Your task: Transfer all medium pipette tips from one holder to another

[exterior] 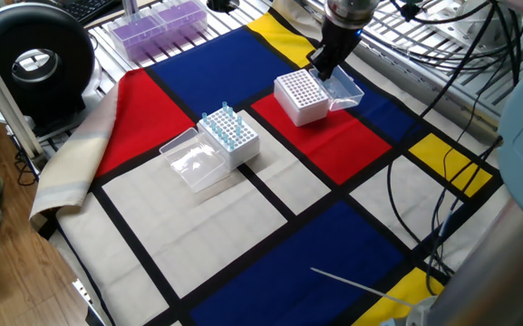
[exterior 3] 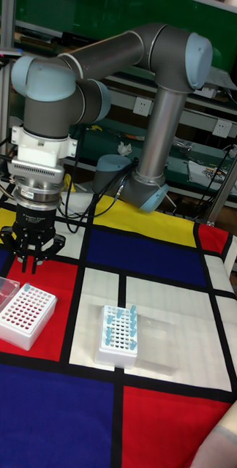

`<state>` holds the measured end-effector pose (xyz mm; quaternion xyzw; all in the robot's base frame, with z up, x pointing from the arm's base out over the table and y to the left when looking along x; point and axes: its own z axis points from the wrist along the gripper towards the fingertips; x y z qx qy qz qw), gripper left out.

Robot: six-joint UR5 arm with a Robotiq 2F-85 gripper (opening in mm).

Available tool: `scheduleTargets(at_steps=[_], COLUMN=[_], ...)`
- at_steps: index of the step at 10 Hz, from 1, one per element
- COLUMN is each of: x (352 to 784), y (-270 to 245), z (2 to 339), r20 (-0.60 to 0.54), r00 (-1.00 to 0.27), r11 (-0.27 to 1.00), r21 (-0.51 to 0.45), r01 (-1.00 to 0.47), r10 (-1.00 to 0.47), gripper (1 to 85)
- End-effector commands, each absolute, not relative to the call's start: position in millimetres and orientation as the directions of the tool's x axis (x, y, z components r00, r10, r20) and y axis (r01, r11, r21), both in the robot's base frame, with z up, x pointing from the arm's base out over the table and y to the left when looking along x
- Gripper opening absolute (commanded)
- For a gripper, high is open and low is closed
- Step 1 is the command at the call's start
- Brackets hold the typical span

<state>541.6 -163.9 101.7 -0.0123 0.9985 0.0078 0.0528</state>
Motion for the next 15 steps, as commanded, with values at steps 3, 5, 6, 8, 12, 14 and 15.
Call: scheduleTargets(at_steps=[3,5,6,8,12,14,15], x=[537.8,538.4,540.3,546.3,556.4,560.7,563.1], y=[-164.4,-166.8,-166.3,-165.4,-164.5,-160.3,-157.1], z=[102.1,102.9,104.9,110.5,117.2,118.5,119.8], r20=[-0.089,-0.082,-0.079,-0.074,-0.08,-0.089,-0.092], r00=[-0.995,-0.996,-0.997,-0.996,-0.995,-0.993,-0.993], r11=[0.999,1.0,1.0,0.999,0.998,0.997,0.997], r21=[0.024,0.012,0.01,-0.003,-0.029,-0.019,-0.012], r01=[-0.035,-0.015,0.003,0.048,0.063,0.073,0.076], r10=[-0.033,-0.014,0.004,0.047,0.06,0.071,0.075], gripper=[23.7,23.0,21.7,16.0,10.0,9.7,9.3])
